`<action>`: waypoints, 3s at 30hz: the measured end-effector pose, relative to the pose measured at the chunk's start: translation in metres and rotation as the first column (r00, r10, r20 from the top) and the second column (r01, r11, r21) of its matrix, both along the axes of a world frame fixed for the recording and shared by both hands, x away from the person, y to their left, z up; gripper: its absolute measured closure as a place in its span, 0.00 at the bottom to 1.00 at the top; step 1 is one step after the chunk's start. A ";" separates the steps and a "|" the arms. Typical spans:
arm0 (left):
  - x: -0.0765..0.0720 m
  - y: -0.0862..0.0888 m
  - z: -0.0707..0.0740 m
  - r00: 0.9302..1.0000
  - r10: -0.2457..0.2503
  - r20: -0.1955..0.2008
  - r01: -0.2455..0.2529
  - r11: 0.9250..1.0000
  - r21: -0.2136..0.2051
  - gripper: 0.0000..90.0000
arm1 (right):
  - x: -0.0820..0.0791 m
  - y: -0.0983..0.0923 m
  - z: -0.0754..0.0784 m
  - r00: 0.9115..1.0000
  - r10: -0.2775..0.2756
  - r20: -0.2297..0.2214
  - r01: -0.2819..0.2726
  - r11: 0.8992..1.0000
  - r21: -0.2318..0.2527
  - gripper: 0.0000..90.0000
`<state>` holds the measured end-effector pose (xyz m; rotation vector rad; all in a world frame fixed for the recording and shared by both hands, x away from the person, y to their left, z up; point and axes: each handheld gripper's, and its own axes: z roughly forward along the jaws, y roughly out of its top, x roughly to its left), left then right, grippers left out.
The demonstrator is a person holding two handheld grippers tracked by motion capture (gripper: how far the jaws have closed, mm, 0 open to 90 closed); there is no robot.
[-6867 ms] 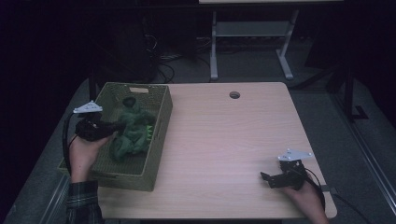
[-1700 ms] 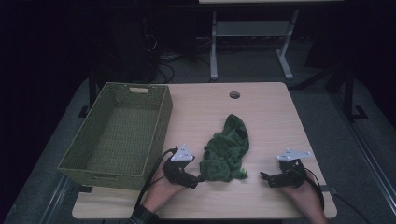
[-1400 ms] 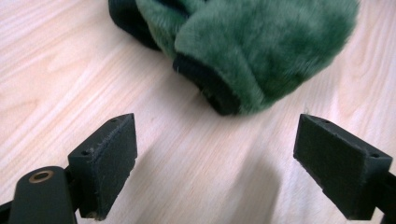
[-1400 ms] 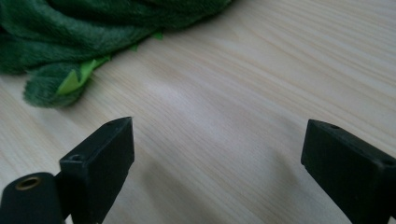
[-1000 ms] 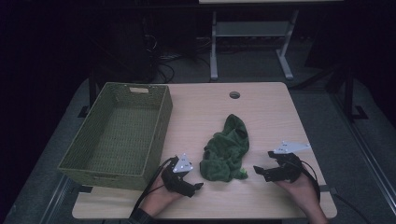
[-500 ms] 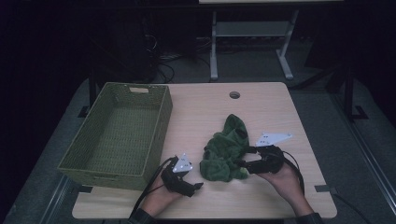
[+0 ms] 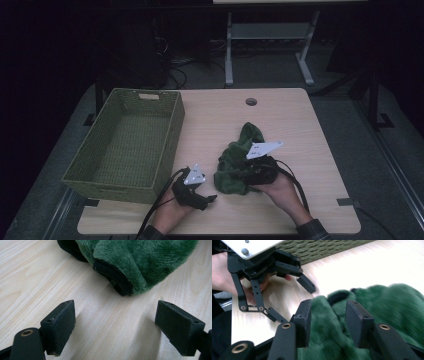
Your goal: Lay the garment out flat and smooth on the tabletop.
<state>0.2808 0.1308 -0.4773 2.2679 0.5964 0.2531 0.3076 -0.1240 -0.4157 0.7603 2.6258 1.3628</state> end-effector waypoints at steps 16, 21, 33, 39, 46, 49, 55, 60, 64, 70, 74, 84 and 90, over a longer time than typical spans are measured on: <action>0.000 0.000 0.000 1.000 0.001 0.001 -0.001 1.000 -0.002 0.18 | 0.016 0.040 -0.023 0.999 0.039 -0.025 -0.041 0.994 -0.101 0.86; 0.000 0.000 0.000 1.000 -0.001 0.002 0.001 1.000 -0.001 0.18 | 0.012 0.030 -0.015 0.999 0.037 0.021 -0.035 0.997 -0.072 0.95; 0.000 0.000 0.000 1.000 0.000 -0.002 0.000 1.000 -0.002 0.18 | 0.000 -0.011 0.006 0.997 -0.028 0.067 0.029 1.000 -0.010 0.94; 0.000 0.000 0.000 1.000 0.001 -0.003 -0.001 1.000 -0.003 0.18 | -0.008 -0.054 0.005 0.991 -0.110 0.078 0.109 0.994 0.022 0.95; 0.000 0.000 0.000 1.000 0.001 -0.003 -0.001 1.000 -0.003 0.18 | -0.014 -0.087 -0.005 0.982 -0.186 0.042 0.185 0.982 0.031 0.95; 0.000 0.000 0.000 1.000 -0.002 -0.002 0.002 1.000 0.000 0.18 | -0.019 -0.101 -0.013 0.976 -0.215 0.028 0.215 0.977 0.013 0.95; 0.000 0.000 0.000 1.000 -0.002 -0.002 0.002 1.000 0.000 0.18 | -0.031 -0.121 -0.032 0.965 -0.263 0.010 0.263 0.964 -0.047 0.92; 0.000 0.000 0.000 1.000 -0.002 -0.002 0.002 1.000 0.000 0.18 | -0.038 -0.138 -0.039 0.952 -0.305 -0.002 0.304 0.950 -0.073 0.89; 0.000 0.000 0.000 1.000 -0.002 -0.003 0.002 1.000 0.000 0.18 | -0.044 -0.153 -0.037 0.942 -0.335 -0.008 0.334 0.941 -0.059 0.88; 0.001 -0.003 0.003 1.000 0.017 -0.017 -0.017 1.000 0.017 0.18 | -0.054 -0.159 -0.022 0.940 -0.342 0.002 0.342 0.940 0.002 0.85; 0.001 -0.004 0.015 1.000 0.007 -0.012 -0.008 0.999 -0.034 0.27 | -0.058 -0.153 -0.013 0.948 -0.319 0.019 0.318 0.948 0.014 0.85; 0.012 -0.022 0.047 0.995 -0.103 0.014 0.104 0.989 -0.102 0.77 | -0.068 -0.140 -0.007 0.965 -0.262 0.013 0.262 0.965 0.014 0.94; 0.022 -0.051 0.050 0.986 -0.167 0.007 0.167 0.983 -0.075 0.98 | -0.080 -0.136 -0.021 0.971 -0.239 -0.024 0.239 0.971 -0.017 0.98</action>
